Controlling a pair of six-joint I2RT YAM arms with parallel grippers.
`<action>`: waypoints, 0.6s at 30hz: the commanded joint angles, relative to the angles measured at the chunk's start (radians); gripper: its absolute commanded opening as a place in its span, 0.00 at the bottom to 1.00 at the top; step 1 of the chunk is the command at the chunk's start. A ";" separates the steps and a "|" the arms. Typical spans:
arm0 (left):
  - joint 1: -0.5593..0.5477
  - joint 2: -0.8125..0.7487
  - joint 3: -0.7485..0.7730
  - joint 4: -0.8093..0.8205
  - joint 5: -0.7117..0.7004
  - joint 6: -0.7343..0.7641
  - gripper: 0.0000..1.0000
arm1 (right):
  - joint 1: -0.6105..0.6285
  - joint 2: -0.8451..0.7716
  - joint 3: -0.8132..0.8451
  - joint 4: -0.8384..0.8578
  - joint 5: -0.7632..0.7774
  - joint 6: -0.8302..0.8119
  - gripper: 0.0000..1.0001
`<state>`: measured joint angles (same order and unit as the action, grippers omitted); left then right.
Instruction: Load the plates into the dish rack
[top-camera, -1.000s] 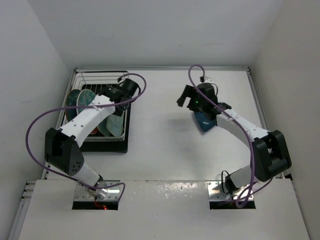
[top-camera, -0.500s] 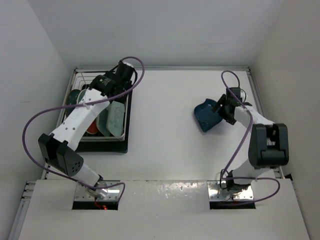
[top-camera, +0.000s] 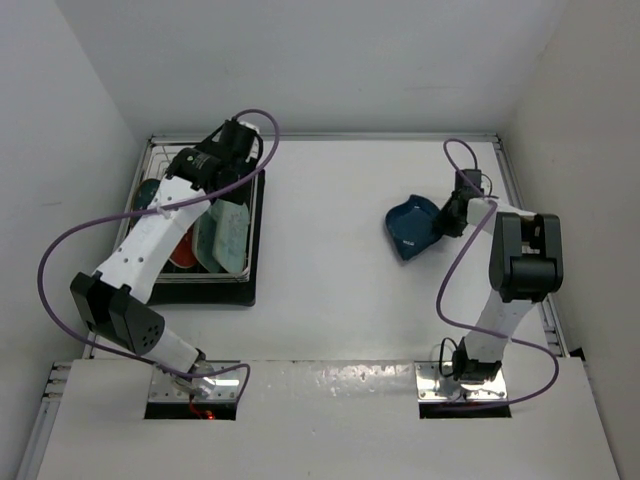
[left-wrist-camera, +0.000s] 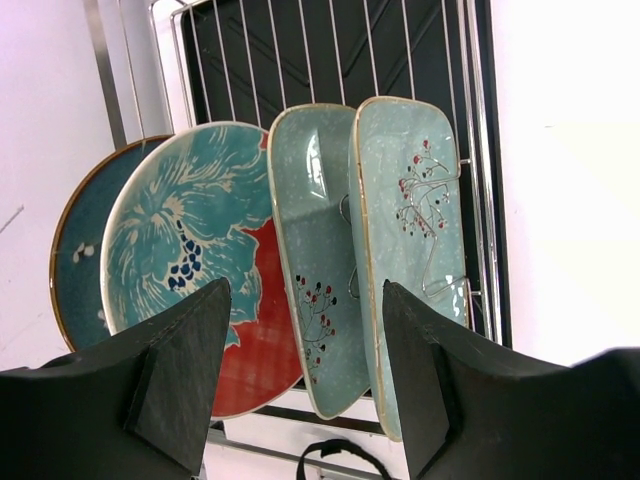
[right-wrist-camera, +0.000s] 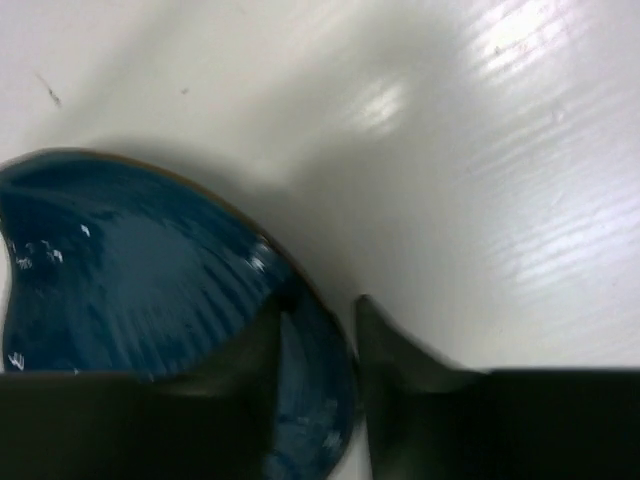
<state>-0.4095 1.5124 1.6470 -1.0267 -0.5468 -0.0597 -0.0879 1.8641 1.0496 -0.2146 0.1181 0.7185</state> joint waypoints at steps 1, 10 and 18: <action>0.015 -0.047 0.033 0.004 0.028 0.017 0.66 | -0.015 0.009 -0.011 0.012 -0.015 0.004 0.16; 0.024 -0.107 0.011 0.034 0.295 0.086 0.71 | -0.004 -0.251 -0.236 0.266 -0.254 -0.024 0.00; -0.012 -0.058 0.002 0.073 0.536 0.107 0.72 | 0.147 -0.516 -0.323 0.446 -0.396 0.035 0.00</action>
<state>-0.4011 1.4319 1.6466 -0.9981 -0.1448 0.0307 -0.0105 1.4467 0.6937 0.0227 -0.1486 0.7147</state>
